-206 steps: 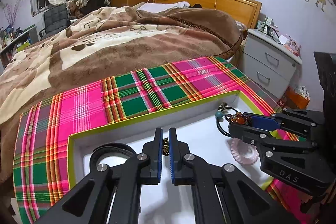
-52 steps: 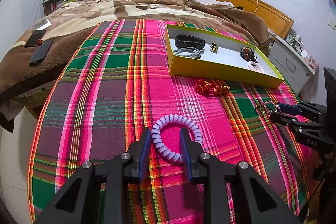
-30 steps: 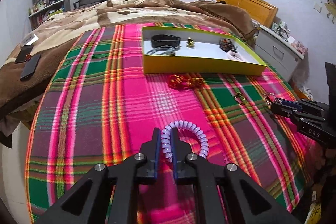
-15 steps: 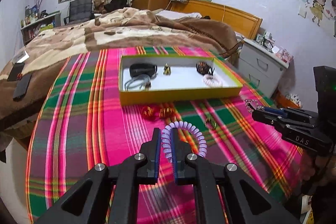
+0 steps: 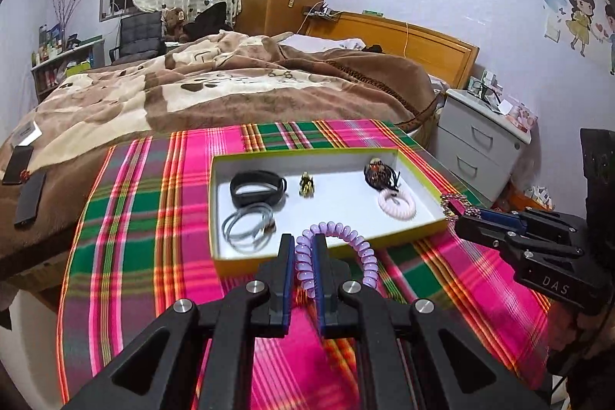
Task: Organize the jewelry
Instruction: 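Carry the lavender coil and silver pendant into the yellow box and release both, then withdraw both grippers from the box toward the last jewelry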
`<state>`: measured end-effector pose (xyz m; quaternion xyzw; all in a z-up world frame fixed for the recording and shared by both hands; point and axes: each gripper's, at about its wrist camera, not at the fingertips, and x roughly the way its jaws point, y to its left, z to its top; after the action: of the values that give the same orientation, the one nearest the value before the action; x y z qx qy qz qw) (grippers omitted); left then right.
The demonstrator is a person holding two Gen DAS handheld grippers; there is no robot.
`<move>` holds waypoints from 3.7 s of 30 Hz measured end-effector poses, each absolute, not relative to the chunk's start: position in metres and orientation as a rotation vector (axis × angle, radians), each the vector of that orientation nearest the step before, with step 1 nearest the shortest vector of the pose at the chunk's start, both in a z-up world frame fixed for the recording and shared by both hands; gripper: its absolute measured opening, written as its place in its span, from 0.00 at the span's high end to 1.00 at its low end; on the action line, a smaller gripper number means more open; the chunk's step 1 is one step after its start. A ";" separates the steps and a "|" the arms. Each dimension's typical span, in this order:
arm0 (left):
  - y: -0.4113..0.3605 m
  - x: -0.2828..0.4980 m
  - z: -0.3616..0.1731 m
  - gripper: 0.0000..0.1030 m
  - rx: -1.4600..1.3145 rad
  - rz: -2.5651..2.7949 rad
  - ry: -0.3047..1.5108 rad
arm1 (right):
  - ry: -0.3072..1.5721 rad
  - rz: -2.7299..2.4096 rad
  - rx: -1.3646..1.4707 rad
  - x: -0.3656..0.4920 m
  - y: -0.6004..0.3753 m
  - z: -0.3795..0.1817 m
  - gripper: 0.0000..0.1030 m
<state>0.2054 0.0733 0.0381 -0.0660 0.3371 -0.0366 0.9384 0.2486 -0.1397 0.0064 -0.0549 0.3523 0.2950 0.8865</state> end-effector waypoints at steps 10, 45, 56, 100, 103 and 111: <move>0.075 0.253 0.033 0.91 -0.110 -0.087 0.694 | 0.771 0.601 -0.130 0.297 -0.116 -0.008 0.80; 0.079 0.332 -0.028 0.91 -0.082 -0.069 0.834 | 0.912 0.538 -0.175 0.380 -0.078 -0.059 0.80; 0.079 0.326 -0.020 0.91 -0.087 -0.076 0.808 | 0.898 0.541 -0.160 0.374 -0.083 -0.054 0.69; 0.047 0.089 0.027 0.91 -0.070 -0.039 0.621 | 0.731 0.591 -0.032 0.157 -0.171 -0.010 0.69; 0.048 0.085 0.026 0.91 -0.071 -0.037 0.623 | 0.735 0.594 -0.030 0.153 -0.171 -0.011 0.69; 0.049 0.085 0.023 0.91 -0.073 -0.038 0.628 | 0.747 0.608 -0.044 0.154 -0.163 -0.016 0.69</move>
<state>0.0845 0.0492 0.0234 -0.0358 0.3087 -0.0187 0.9503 0.1540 -0.1634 -0.0156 -0.0209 0.3593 0.2922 0.8861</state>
